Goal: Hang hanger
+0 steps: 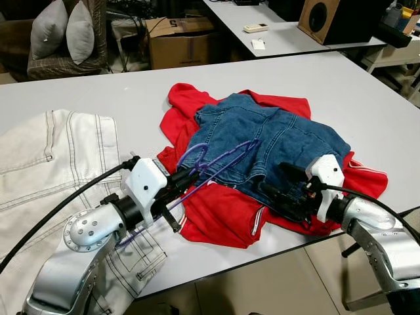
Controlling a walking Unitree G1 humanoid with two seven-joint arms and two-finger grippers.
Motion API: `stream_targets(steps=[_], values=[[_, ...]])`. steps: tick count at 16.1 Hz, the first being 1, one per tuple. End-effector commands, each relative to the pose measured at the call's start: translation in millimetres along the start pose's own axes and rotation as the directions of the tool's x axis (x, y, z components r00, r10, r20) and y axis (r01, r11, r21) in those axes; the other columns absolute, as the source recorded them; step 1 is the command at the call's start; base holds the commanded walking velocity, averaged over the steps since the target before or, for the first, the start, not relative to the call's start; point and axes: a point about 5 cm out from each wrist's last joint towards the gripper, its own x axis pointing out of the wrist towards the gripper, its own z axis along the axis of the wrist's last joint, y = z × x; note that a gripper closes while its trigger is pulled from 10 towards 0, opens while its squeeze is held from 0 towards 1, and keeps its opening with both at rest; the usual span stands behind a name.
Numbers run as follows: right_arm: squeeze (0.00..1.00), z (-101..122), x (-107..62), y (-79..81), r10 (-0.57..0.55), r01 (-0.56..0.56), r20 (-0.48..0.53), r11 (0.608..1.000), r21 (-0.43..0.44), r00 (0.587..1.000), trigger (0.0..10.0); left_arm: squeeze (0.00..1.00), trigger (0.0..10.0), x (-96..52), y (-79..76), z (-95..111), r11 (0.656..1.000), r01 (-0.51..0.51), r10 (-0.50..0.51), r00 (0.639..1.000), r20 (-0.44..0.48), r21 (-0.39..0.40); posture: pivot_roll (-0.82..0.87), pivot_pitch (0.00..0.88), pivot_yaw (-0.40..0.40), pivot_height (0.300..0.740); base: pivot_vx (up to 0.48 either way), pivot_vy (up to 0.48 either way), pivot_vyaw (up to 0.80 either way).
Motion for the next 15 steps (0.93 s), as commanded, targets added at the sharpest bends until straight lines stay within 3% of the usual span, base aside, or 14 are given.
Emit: stream_targets(steps=[1,3,4,10,11,13,15], values=[[1.0,-1,2.4,-4.9,-0.053,0.053,-0.005,0.998,-0.039,0.999,10.0,0.0,10.0,2.5,-0.5,2,1.0,0.003,-0.003,1.0,0.006,0.02,-0.03,0.079,-0.036,0.74,0.0,0.0,0.0],[1.0,-2,5.1,-7.1,-0.082,0.082,-0.008,0.995,-0.049,0.997,10.0,0.0,10.0,2.8,-0.5,1,1.0,0.003,-0.003,1.0,0.005,0.021,-0.02,0.076,-0.033,0.74,0.0,0.0,0.0],[0.0,-6,9.6,-9.7,-0.123,0.121,-0.032,0.991,-0.049,0.992,10.0,0.0,10.0,3.3,-1.5,0,1.0,0.008,-0.008,1.0,0.006,0.019,-0.02,0.059,-0.022,0.74,0.0,0.0,0.0],[0.0,-2,35.1,-7.5,-0.118,0.118,0.018,0.992,-0.043,0.993,10.0,0.0,10.0,8.3,0.2,0,0.999,0.016,-0.016,1.0,0.014,0.029,-0.02,0.042,-0.016,0.74,0.0,0.0,0.0],[0.0,0,36.8,-7.6,-0.117,0.119,0.029,0.992,-0.049,0.993,8.2,0.0,10.0,8.1,0.6,0,0.999,0.01,-0.011,1.0,0.016,0.031,-0.02,0.04,-0.019,0.74,0.0,0.0,0.0],[0.0,0,36.2,-6.5,-0.102,0.103,0.033,0.993,-0.051,0.994,0.0,0.0,10.0,6.8,-2.2,-1,1.0,0.011,-0.012,1.0,0.016,0.029,-0.02,0.034,-0.021,0.74,0.0,0.0,0.0],[0.0,-3,32.5,-5.4,-0.094,0.094,0.017,0.994,-0.056,0.995,0.0,0.0,10.0,6.3,-3.6,-2,1.0,0.012,-0.012,1.0,0.015,0.028,-0.02,0.029,-0.024,0.74,0.0,0.0,0.0]])
